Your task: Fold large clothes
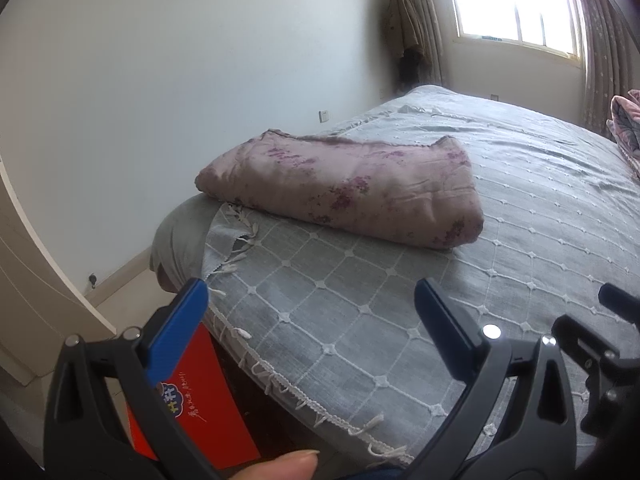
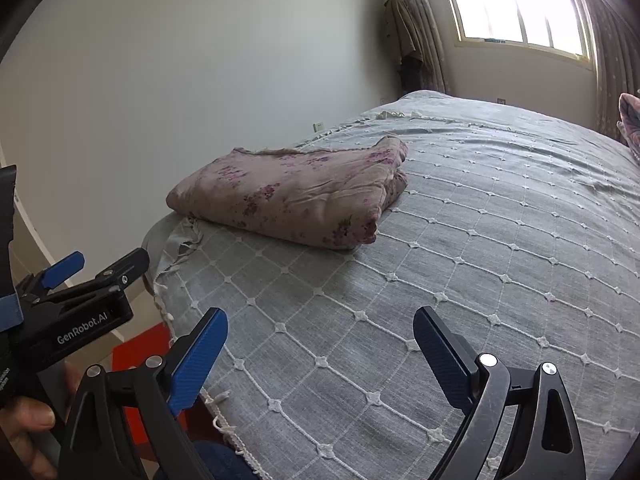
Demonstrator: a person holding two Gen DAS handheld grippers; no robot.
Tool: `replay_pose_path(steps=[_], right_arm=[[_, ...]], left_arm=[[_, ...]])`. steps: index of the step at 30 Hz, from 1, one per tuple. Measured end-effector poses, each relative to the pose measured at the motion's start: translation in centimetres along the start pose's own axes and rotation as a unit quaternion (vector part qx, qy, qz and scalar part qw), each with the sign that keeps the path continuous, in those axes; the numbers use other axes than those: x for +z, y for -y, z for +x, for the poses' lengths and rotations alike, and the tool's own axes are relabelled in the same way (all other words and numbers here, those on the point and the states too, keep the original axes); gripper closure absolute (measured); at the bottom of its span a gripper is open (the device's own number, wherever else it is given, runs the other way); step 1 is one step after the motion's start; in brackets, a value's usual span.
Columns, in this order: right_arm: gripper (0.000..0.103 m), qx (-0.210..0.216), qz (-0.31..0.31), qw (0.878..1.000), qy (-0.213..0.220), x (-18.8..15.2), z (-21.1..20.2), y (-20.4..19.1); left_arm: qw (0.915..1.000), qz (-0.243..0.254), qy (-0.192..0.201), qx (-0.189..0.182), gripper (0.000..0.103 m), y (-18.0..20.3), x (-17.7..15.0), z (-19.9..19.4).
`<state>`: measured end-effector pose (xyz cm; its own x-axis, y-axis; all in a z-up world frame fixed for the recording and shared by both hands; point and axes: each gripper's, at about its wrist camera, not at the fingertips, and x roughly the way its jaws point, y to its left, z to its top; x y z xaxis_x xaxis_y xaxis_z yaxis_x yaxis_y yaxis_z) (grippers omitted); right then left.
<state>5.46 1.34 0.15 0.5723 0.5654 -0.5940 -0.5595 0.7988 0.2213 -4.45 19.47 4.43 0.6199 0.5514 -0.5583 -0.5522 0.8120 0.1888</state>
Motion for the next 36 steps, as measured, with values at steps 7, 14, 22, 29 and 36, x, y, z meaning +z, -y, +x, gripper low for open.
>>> replay_pose_path(steps=[7,14,22,29,36], right_arm=[[0.008,-0.010,-0.002,1.000,0.005,0.0,-0.1,-0.1],[0.008,-0.025,0.001,1.000,0.007,0.0,-0.1,-0.2],[0.008,-0.028,0.000,1.000,0.011,0.1,-0.1,-0.2],[0.008,-0.040,0.003,0.999,0.012,0.1,-0.1,-0.1],[0.008,-0.041,0.002,0.999,0.012,0.1,-0.1,-0.1]], left_arm=[[1.0000,-0.004,-0.005,0.005,0.001,-0.1,-0.2,0.2],[0.9999,-0.003,-0.011,-0.002,0.000,0.2,-0.5,0.8],[0.9999,0.001,-0.011,-0.005,0.001,0.8,-0.7,0.8],[0.9999,0.002,-0.012,-0.004,0.001,0.9,-0.8,0.9],[0.9997,-0.001,-0.021,-0.008,0.001,1.1,-1.0,1.2]])
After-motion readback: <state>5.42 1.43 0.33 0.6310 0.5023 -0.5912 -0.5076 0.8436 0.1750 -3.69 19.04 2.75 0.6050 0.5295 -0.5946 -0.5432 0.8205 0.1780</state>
